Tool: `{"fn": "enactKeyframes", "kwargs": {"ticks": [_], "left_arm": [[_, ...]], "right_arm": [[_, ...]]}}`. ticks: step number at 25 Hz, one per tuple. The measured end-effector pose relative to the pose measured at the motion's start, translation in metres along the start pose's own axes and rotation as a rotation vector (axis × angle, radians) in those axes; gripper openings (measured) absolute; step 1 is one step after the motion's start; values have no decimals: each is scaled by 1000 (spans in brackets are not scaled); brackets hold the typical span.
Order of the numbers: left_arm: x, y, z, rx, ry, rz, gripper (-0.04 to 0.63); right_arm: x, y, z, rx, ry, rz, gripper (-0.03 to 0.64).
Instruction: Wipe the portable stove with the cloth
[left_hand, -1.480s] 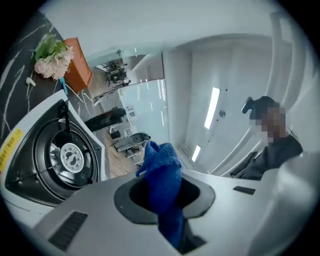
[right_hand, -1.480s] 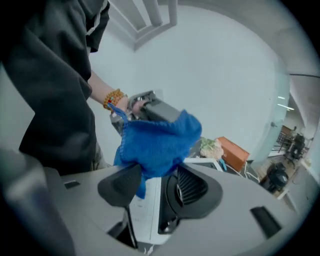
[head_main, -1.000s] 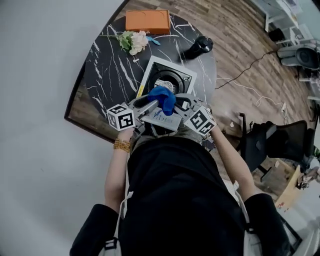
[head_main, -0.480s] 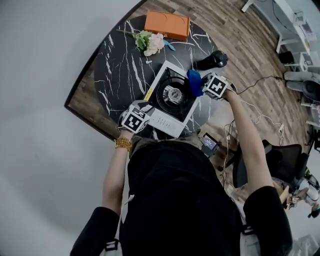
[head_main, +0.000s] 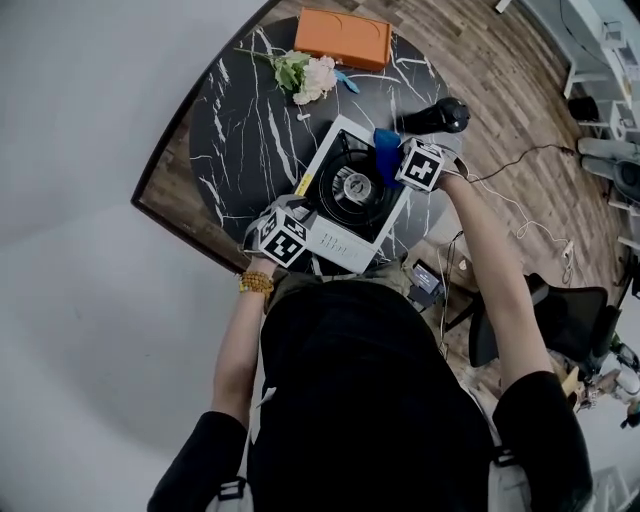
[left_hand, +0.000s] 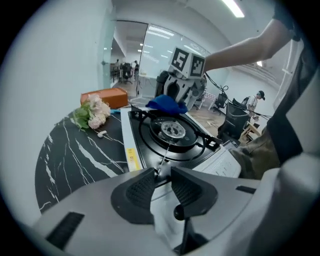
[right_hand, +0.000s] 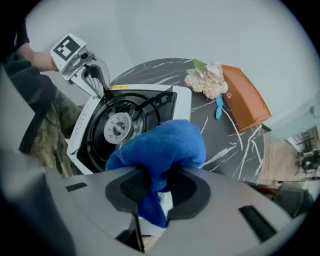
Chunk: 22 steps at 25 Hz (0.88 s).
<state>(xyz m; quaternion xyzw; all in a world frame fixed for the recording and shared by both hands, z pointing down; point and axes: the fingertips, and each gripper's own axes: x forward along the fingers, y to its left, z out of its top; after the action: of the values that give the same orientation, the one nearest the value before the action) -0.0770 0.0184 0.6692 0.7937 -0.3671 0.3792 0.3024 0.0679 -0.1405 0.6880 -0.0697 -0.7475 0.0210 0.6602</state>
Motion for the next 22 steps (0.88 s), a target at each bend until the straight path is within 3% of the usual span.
{"fn": "enactKeyframes", "kwargs": {"ticks": [2,4,8,11,15,17,19,21,22], "left_arm": [[2,6,-1,-22,-38,19,46],[2,8,0,-41,-58,3,48],[5,6,4,-1,-31,-15,46],[4,12,3,-50,-42,-14,46],[0,21,0,-100,-76,2,43],[1,20,-1,-126,-96,-17,43],[-2,20,-4,-179,-126,-47,50],[-21,24,8,-204,-230,-53,117],[-37,26,22,-191,-311,-55,165]], "right_arm": [[0,-4,18,-29,-36,-33,83],[-1,-7,41,-60,-57,-49,83],[5,-12,86,-141,-62,-51,83],[8,-18,119,-206,-68,-87,83],[8,-24,141,-154,-173,-190,74],[0,-25,139,-73,-265,-229,70],[-24,-20,137,67,-440,-253,66],[-59,-2,137,162,-632,-262,66],[-73,15,137,157,-693,-260,66]]}}
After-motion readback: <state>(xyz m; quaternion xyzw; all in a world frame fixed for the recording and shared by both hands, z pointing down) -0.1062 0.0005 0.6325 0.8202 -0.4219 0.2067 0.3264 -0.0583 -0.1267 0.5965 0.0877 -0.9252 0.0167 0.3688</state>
